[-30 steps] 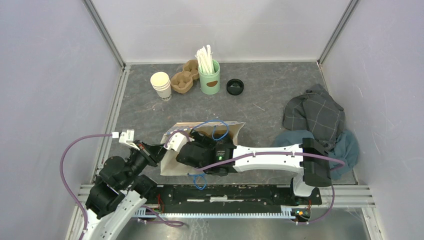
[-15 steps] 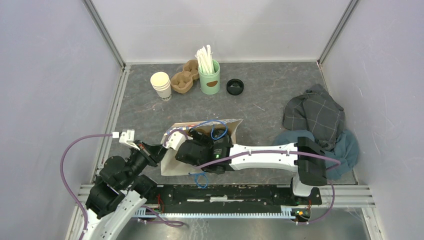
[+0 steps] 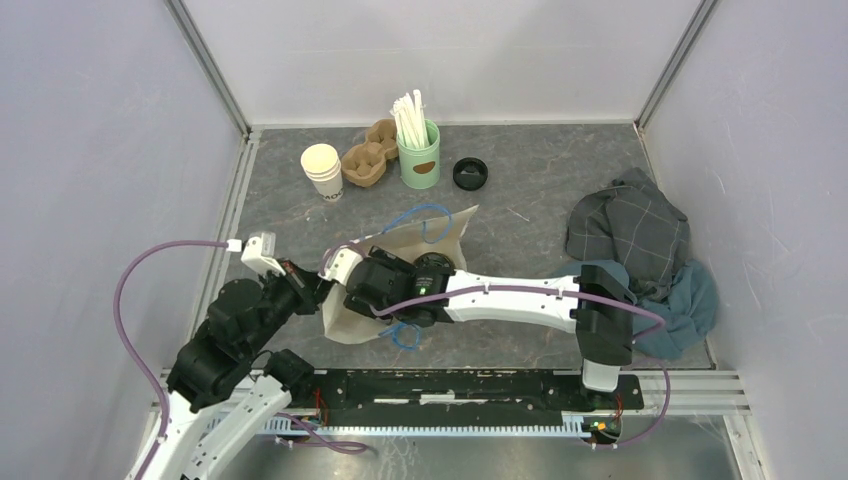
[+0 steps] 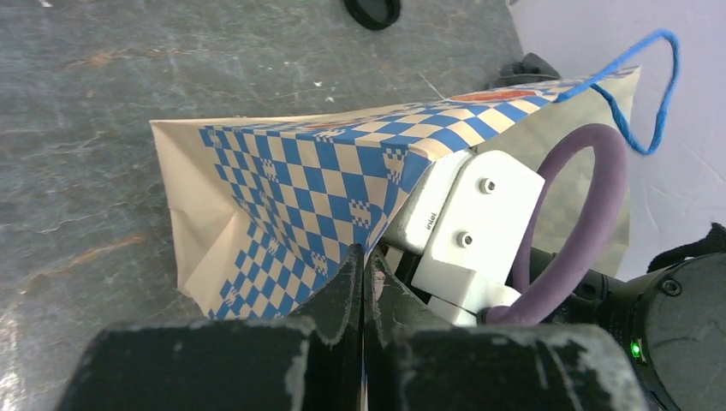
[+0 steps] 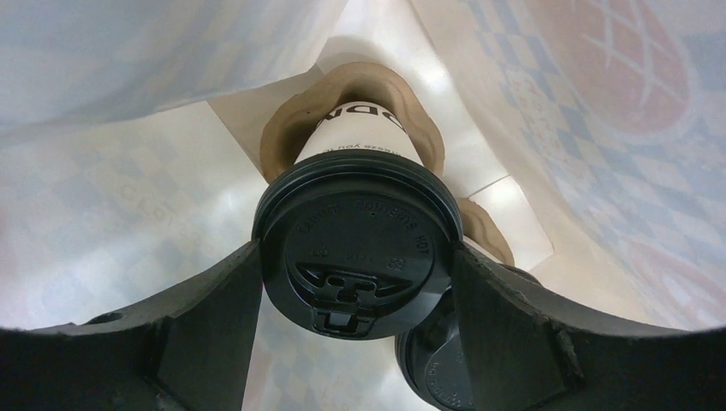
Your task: Pack the takeout coffee
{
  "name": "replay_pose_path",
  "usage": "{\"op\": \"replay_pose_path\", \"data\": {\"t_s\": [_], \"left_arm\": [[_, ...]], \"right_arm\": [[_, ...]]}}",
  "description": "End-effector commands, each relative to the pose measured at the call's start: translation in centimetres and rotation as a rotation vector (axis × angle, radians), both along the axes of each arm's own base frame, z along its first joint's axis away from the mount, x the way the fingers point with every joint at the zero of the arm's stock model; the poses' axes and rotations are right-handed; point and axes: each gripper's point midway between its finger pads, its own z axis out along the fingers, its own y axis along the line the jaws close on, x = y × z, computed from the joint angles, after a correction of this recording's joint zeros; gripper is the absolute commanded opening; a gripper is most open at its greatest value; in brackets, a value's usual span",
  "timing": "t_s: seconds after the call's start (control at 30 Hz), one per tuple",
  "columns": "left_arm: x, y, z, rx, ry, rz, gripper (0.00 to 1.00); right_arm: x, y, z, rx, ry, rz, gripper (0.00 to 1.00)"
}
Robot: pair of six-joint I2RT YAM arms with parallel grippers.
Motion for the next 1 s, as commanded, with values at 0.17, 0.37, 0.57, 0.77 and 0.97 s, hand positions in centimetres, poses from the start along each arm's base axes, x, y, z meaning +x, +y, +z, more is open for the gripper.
{"op": "replay_pose_path", "data": {"t_s": [0.17, 0.37, 0.57, 0.77, 0.97], "left_arm": [[1.9, 2.0, 2.1, 0.044, -0.001, 0.150, 0.02], [3.3, 1.6, 2.0, 0.075, 0.031, 0.175, 0.02], [4.0, 1.7, 1.5, 0.085, 0.049, 0.205, 0.02], [4.5, 1.6, 1.4, 0.084, 0.056, 0.220, 0.02], [4.3, 0.8, 1.8, 0.050, 0.063, 0.186, 0.02]], "right_arm": [[-1.4, -0.1, -5.4, -0.119, 0.260, 0.089, 0.65], [-0.5, -1.2, -8.3, -0.211, 0.346, 0.065, 0.66], [-0.4, -2.6, -11.7, -0.300, 0.411, 0.069, 0.67], [0.1, -2.1, -11.8, -0.327, 0.405, 0.094, 0.69], [1.0, 1.5, -7.1, -0.213, 0.383, 0.124, 0.73]]}}
